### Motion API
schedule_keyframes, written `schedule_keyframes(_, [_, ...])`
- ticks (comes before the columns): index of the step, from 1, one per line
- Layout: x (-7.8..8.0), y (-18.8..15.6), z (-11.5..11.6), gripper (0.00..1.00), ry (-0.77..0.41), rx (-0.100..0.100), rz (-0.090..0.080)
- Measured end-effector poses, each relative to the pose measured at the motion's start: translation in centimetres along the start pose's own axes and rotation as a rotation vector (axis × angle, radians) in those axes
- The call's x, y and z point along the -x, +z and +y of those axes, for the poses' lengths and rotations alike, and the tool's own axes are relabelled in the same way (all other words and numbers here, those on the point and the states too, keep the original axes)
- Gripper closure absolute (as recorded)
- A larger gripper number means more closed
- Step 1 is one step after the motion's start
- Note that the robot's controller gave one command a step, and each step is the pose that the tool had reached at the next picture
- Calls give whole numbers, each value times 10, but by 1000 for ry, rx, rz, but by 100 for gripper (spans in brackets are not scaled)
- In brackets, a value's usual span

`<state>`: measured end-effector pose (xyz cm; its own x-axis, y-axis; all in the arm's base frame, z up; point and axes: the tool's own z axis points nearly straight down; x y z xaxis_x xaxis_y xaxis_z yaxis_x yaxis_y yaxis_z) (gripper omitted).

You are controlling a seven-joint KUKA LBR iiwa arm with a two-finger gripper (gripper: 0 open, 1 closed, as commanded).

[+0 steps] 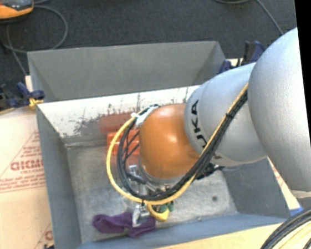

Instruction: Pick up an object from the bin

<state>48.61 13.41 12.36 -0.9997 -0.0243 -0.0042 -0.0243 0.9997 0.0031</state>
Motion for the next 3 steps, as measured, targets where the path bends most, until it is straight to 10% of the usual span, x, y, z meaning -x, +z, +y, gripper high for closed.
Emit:
schedule_keyframes(1, [-7,39,11,100,-262,0,4])
schedule_keyframes(3, [-8,-15,18,100,-222,-3,10])
